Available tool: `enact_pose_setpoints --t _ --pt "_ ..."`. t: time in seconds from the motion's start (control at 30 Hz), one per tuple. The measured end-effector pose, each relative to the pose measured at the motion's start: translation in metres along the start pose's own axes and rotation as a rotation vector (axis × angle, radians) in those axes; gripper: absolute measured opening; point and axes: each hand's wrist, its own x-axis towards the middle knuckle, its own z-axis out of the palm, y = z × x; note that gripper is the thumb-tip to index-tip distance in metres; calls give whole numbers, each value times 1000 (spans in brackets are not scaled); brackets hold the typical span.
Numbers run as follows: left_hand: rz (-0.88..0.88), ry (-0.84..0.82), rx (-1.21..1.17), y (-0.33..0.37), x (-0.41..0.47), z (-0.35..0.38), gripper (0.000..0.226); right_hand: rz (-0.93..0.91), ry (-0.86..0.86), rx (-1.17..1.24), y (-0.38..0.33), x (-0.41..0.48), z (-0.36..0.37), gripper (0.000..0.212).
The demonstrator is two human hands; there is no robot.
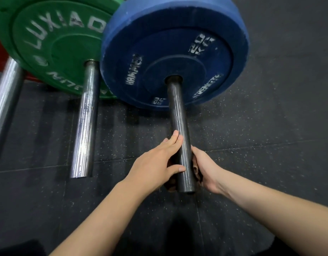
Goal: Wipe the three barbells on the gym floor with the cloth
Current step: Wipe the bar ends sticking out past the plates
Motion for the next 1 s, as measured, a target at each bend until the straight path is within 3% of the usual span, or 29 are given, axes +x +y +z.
enact_pose_setpoints --t 0.13,0.4,0.57,0.7,0.8,1.0 --pt "2 4 -25 3 -2 0 84 -16 -18 78 -2 -2 -4 68" --pt "-25 -5 12 8 -2 -2 83 -7 60 126 -25 -1 11 75" --pt "-31 13 -10 2 -1 2 86 19 162 211 19 -10 9 67" --pt "-23 31 -19 2 0 0 87 99 63 232 64 -20 7 77" --pt "-20 39 -21 2 -1 2 86 164 38 232 68 -14 8 71" --pt "-3 34 9 4 -5 0 84 -56 207 76 15 2 2 70"
